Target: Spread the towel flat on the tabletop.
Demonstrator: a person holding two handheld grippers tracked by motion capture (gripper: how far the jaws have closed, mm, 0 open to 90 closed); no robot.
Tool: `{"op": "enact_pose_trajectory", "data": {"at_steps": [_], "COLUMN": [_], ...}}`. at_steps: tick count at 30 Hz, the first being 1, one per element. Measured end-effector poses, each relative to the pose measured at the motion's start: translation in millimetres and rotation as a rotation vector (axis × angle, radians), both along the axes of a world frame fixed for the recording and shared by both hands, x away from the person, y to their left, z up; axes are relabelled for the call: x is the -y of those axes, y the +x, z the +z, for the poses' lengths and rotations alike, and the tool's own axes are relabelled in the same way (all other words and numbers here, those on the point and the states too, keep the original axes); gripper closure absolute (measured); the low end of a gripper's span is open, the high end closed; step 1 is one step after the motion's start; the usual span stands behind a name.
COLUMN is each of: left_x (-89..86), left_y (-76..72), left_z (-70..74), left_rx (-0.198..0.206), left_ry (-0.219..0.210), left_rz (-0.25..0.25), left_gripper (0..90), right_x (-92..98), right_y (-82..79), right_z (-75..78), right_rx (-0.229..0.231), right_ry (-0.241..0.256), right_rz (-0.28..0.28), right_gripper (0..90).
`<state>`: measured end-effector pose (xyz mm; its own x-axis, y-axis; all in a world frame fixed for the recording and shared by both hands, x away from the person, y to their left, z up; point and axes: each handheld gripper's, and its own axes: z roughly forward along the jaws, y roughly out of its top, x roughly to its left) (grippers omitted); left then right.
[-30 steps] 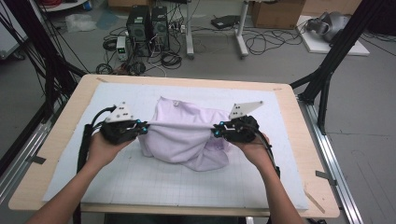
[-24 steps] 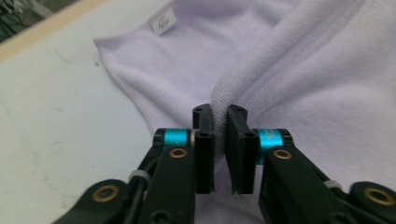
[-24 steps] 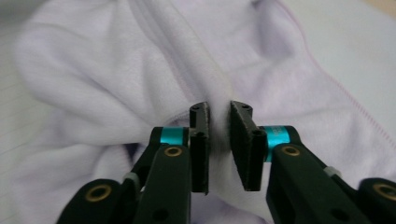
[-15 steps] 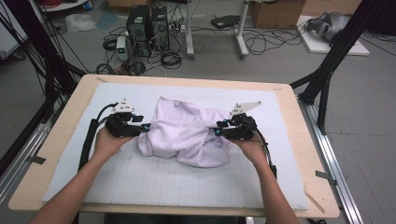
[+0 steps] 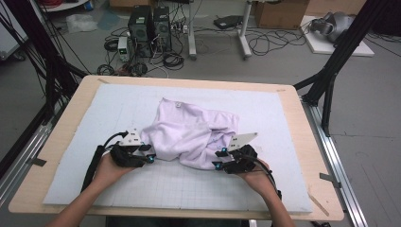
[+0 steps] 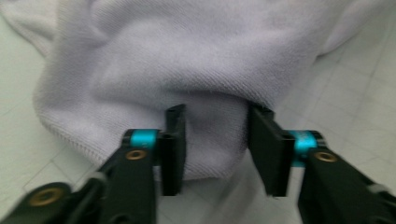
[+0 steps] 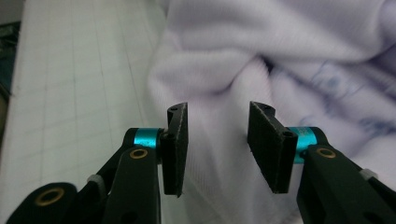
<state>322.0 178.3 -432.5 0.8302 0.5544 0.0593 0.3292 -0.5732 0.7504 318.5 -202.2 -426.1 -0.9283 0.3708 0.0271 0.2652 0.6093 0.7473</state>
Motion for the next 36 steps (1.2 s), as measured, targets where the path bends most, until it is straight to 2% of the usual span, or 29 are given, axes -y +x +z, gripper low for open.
{"op": "enact_pose_trajectory", "data": {"at_steps": [1,2,3,4,5,7,8,12,13,14,19,23,25,26,28,30,32,34,36], "left_x": [1.2,1.5,0.8,-0.3,-2.0,-7.3,-10.2,-21.2,-23.8,-25.9,-36.2,-43.6,-44.8,-43.5,-37.6,-29.4,-21.2,-14.0,-9.3], "left_y": [0.3,-0.1,0.1,-0.3,-0.9,-3.2,-4.3,-10.8,-12.5,-14.5,-25.6,-33.8,-31.4,-28.0,-18.3,-4.2,12.7,27.1,37.7], "left_z": [-0.7,0.1,1.3,2.8,5.1,10.8,14.7,32.5,37.9,43.6,70.6,82.2,79.4,75.6,66.2,55.4,43.8,32.1,22.8], "left_rx": [0.011,0.019,0.02,0.016,0.017,0.014,0.019,0.049,0.056,0.064,0.101,0.123,0.119,0.111,0.094,0.078,0.052,0.026,0.001], "left_ry": [0.001,0.005,0.002,-0.003,-0.006,-0.023,-0.026,-0.048,-0.053,-0.06,-0.088,-0.106,-0.095,-0.087,-0.072,-0.057,-0.039,-0.028,-0.003], "left_rz": [-0.004,0.0,-0.003,0.0,0.001,0.012,0.014,0.035,0.036,0.036,0.031,0.027,0.034,0.04,0.048,0.064,0.09,0.112,0.119], "left_gripper": [77.8,77.8,84.8,84.8,85.6,86.2,86.2,86.5,86.5,86.5,86.6,86.5,86.3,86.3,86.2,86.3,86.3,86.3,86.3], "right_x": [-2.4,-2.4,-4.2,-4.2,-3.7,-0.6,-0.6,7.0,11.0,11.0,21.7,29.9,33.1,36.1,37.0,38.5,41.0,43.9,46.2], "right_y": [0.3,0.3,1.2,1.2,1.6,-1.2,-1.2,-9.6,-15.3,-15.3,-30.3,-46.5,-52.3,-51.1,-48.9,-41.2,-31.3,-21.2,-13.5], "right_z": [-9.4,-9.4,-14.8,-14.8,-14.4,-8.2,-8.2,3.0,10.5,10.5,34.7,51.5,52.8,46.2,40.7,28.1,15.5,5.3,-1.4], "right_rx": [-0.013,-0.013,-0.04,-0.04,-0.037,-0.031,-0.031,-0.012,0.002,0.002,0.04,0.047,0.051,0.037,0.024,0.013,-0.015,-0.04,-0.069], "right_ry": [-0.023,-0.023,-0.036,-0.036,-0.03,0.001,0.001,0.041,0.059,0.059,0.083,0.1,0.082,0.06,0.049,0.021,0.023,-0.001,0.012], "right_rz": [0.001,0.001,0.016,0.016,0.021,0.027,0.027,0.028,0.026,0.026,0.032,0.061,0.064,0.049,0.038,0.013,-0.015,-0.047,-0.062], "right_gripper": [66.5,66.5,78.1,78.1,84.6,86.2,86.2,86.7,86.8,86.8,86.8,86.8,86.7,86.7,86.7,86.7,86.7,86.7,86.2]}}
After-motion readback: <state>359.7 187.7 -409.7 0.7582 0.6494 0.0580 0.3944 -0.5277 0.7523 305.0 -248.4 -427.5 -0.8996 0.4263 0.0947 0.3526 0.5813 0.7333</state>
